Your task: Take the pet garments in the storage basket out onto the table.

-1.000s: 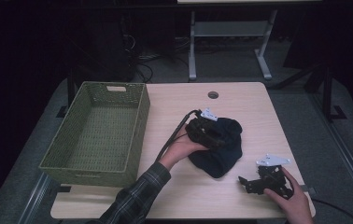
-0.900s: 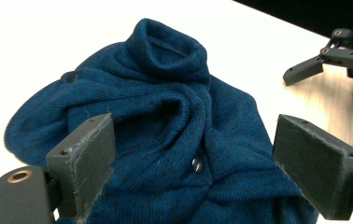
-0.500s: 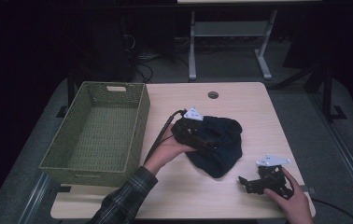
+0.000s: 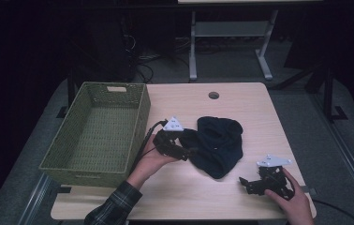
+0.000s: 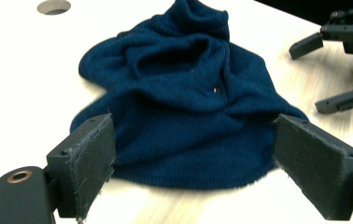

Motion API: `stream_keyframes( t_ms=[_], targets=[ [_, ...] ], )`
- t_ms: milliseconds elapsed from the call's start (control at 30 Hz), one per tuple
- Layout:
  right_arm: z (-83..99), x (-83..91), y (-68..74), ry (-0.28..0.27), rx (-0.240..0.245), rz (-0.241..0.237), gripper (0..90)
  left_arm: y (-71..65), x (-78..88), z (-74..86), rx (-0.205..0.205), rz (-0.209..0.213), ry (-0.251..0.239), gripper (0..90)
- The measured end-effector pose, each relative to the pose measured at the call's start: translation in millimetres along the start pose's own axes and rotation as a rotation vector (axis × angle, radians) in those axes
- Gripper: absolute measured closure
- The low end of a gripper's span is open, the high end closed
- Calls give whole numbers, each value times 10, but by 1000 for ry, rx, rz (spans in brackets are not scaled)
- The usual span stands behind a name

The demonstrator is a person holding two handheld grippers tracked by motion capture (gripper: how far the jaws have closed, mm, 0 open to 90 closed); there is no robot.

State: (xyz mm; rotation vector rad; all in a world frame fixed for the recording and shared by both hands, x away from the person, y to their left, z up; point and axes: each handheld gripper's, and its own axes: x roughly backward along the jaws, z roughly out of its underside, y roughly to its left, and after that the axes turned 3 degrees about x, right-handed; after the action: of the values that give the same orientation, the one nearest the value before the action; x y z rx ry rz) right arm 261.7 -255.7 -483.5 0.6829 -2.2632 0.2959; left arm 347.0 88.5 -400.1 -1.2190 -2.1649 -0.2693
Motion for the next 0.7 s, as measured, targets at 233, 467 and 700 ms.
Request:
stream_keyframes(
  t_ms=[233,467,700],
  targets=[
    [0,0,0,0,-1,0,0,-61,65,199,-7,-30,-8,129],
    [0,0,0,0,0,0,0,-93,58,438,16,-52,-16,129],
    [0,0,0,0,0,0,0,-115,-21,632,7,-61,49,128]
  ],
)
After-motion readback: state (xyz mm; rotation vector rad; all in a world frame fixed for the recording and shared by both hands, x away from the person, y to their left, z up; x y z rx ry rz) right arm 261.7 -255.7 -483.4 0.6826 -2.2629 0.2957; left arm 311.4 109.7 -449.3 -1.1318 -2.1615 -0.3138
